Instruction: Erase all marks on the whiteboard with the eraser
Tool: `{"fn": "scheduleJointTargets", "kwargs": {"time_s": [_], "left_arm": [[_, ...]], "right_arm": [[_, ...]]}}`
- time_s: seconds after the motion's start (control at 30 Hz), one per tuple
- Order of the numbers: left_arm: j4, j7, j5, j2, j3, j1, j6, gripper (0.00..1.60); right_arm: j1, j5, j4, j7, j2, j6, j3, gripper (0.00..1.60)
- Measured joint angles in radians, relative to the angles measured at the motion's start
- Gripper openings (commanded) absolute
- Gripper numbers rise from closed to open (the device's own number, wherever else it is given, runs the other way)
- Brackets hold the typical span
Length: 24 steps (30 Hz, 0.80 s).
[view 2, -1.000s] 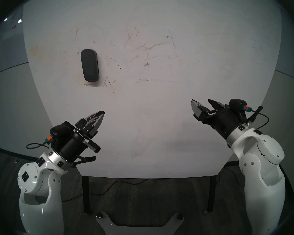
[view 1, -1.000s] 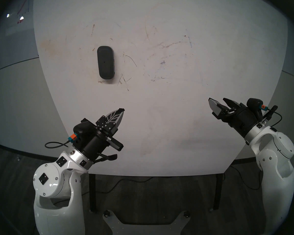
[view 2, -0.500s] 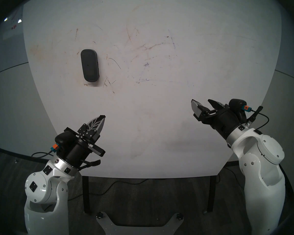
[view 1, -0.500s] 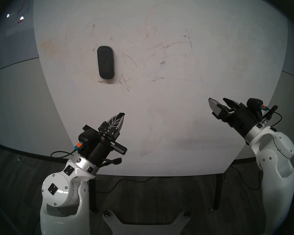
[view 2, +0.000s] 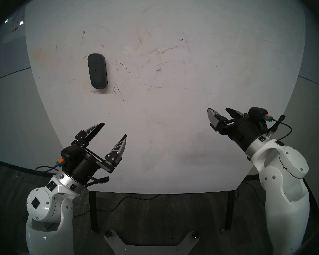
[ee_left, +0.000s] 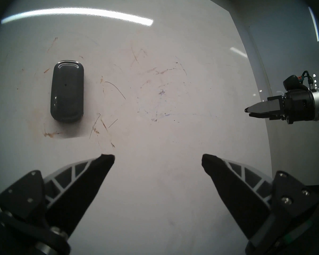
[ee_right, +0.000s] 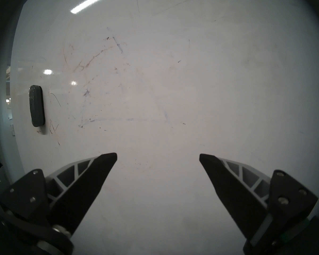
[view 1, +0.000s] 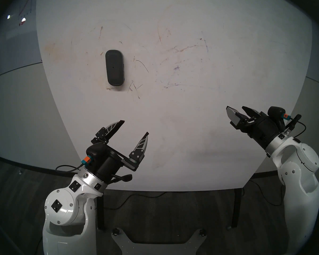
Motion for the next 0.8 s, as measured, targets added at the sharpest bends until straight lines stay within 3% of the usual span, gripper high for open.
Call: {"fn": "scheduleJointTargets", "kwargs": {"time_s": [0.8], "left_arm": [[-0.001, 0.002, -0.001, -0.006, -0.003, -0.005, 0.001, 1.6]], "right_arm": [[0.0, 0.0, 0.0, 0.0, -0.001, 0.0, 0.0, 1.6]]}}
